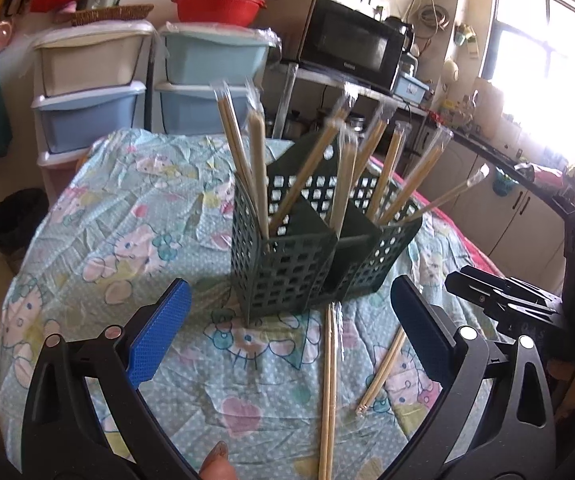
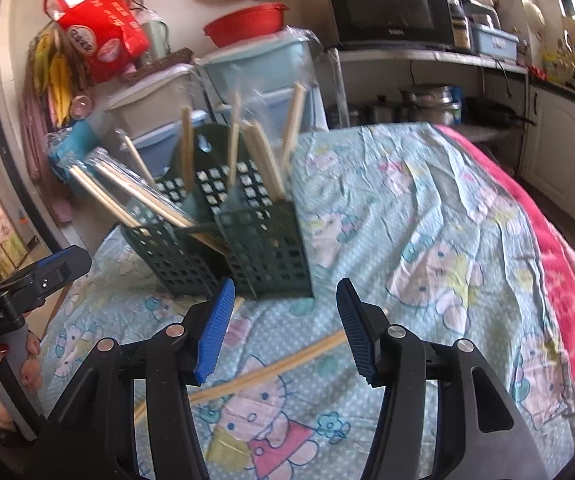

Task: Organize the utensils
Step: 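Withdraw both grippers and lower them toward the last loose chopsticks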

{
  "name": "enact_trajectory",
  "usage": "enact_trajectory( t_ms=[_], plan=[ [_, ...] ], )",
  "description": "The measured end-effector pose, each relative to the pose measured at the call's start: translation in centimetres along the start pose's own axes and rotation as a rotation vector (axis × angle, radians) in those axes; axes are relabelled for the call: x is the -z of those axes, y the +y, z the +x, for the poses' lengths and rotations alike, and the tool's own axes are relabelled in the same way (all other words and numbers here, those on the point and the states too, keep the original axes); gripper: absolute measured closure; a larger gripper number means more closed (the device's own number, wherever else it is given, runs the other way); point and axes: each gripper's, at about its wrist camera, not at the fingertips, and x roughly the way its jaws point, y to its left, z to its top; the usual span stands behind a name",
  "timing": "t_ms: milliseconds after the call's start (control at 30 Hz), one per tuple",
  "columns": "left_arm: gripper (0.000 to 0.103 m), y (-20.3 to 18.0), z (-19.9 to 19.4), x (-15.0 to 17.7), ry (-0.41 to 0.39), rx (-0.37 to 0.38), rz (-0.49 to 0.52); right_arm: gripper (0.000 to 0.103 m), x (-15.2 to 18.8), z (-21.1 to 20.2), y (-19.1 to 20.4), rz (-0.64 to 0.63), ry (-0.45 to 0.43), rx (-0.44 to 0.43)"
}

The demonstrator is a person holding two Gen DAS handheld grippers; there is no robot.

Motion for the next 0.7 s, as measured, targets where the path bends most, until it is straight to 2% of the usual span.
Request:
enact_trajectory(
  t_ms=[233, 367, 500, 633, 700],
  plan=[
    [0.011, -1.0, 2.9, 1.1, 0.078, 0.015, 0.02, 0.052, 0.9, 2.1, -1.9, 0.062, 0.084, 0.023],
    [0.023, -2.1, 4.6, 1.9, 0.134, 0.033, 0.049, 0.052, 1.4, 3.6, -3.2, 0.109, 0.136, 0.03],
    [0.026, -3.1, 6.3, 2.4, 0.194, 0.073, 0.068, 0.052, 1.7, 5.1, -4.8, 0.169, 0.183, 0.045],
    [0.036, -3.8, 8.0, 2.8, 0.24, 0.061, 0.099, 0.052, 1.3, 6.5, -5.9, 0.207, 0.213, 0.057],
    [0.037, -4.1, 8.9, 3.1, 0.261, 0.053, 0.106, 0.052, 1.2, 7.4, -6.4, 0.229, 0.234, 0.071]
  ],
)
